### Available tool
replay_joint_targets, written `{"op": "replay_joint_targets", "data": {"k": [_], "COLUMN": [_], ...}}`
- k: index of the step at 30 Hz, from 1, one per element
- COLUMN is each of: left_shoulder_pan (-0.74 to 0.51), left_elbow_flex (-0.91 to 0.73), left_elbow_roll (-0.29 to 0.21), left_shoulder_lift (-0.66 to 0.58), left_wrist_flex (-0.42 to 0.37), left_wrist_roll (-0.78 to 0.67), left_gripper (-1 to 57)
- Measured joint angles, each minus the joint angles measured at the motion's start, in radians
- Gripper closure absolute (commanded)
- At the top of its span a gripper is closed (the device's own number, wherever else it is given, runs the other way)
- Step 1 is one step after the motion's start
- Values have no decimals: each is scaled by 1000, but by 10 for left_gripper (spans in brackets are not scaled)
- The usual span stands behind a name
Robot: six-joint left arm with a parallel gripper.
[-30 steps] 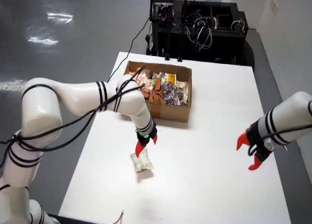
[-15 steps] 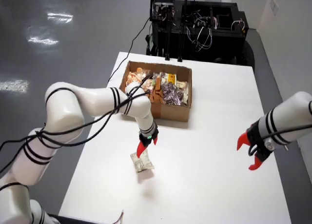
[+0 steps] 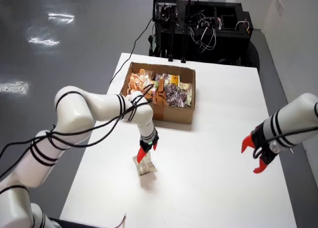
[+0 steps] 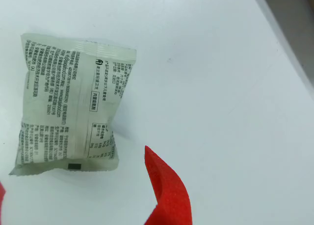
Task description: Grasp a snack and put it in the bin.
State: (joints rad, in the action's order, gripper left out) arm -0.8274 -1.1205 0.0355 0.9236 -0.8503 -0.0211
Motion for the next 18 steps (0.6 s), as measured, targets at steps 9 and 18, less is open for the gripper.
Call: {"op": "replay_joint_targets", "data": {"k": [9, 18], "left_shoulder_pan": [3, 3], "left_elbow_flex": [-9, -10], "left_elbow_roll": [11, 29], "left_shoulder_lift": [13, 17], "left_wrist_flex": [36, 58], "left_wrist_roll": [-25, -33], "left_gripper": [8, 9]}}
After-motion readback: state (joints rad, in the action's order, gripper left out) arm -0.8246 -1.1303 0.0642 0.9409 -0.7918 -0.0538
